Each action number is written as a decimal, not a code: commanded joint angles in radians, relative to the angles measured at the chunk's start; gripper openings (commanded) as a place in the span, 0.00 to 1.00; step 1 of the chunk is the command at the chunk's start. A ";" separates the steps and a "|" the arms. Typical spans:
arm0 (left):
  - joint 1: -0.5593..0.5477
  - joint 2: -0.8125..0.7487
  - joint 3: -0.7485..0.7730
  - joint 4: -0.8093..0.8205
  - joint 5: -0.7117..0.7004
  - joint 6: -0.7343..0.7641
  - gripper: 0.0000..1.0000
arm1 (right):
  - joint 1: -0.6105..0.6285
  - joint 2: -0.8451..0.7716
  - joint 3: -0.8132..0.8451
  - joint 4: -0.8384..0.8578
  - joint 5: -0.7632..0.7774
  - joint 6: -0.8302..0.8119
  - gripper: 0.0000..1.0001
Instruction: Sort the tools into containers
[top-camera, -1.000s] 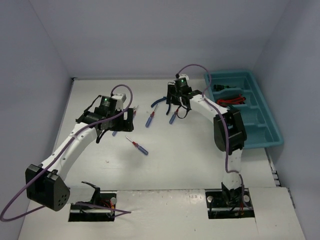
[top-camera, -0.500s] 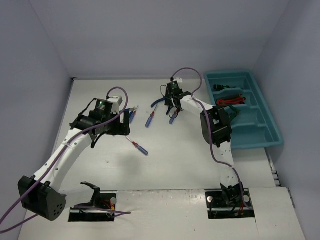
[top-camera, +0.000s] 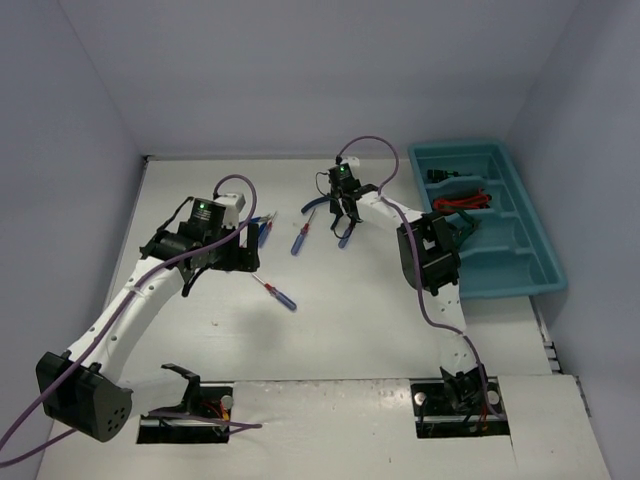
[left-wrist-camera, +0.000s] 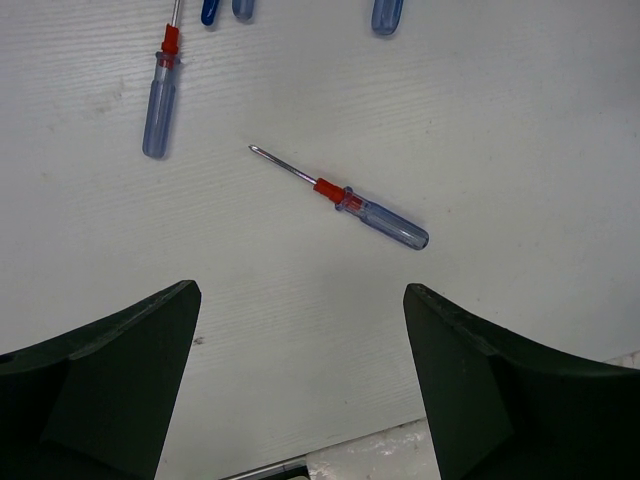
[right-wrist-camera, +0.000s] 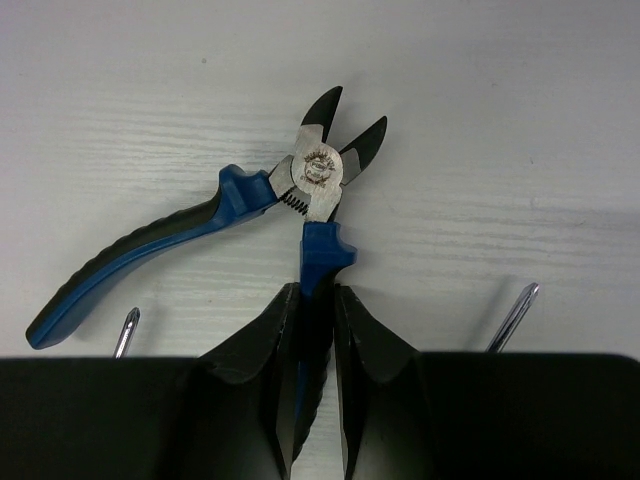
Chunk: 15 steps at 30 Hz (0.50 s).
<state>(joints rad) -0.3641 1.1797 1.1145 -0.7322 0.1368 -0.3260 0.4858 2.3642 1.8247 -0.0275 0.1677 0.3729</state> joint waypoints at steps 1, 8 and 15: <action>0.011 -0.030 0.016 0.010 -0.017 0.007 0.80 | -0.005 -0.130 0.090 0.032 -0.006 0.021 0.00; 0.010 -0.042 0.016 0.012 -0.040 0.004 0.81 | -0.097 -0.391 -0.033 0.076 -0.042 0.060 0.00; 0.011 -0.036 0.013 0.026 -0.046 0.015 0.81 | -0.292 -0.727 -0.370 0.132 -0.051 0.093 0.00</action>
<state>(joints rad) -0.3620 1.1645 1.1145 -0.7332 0.1066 -0.3254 0.3150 1.8488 1.5691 -0.0079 0.0967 0.4269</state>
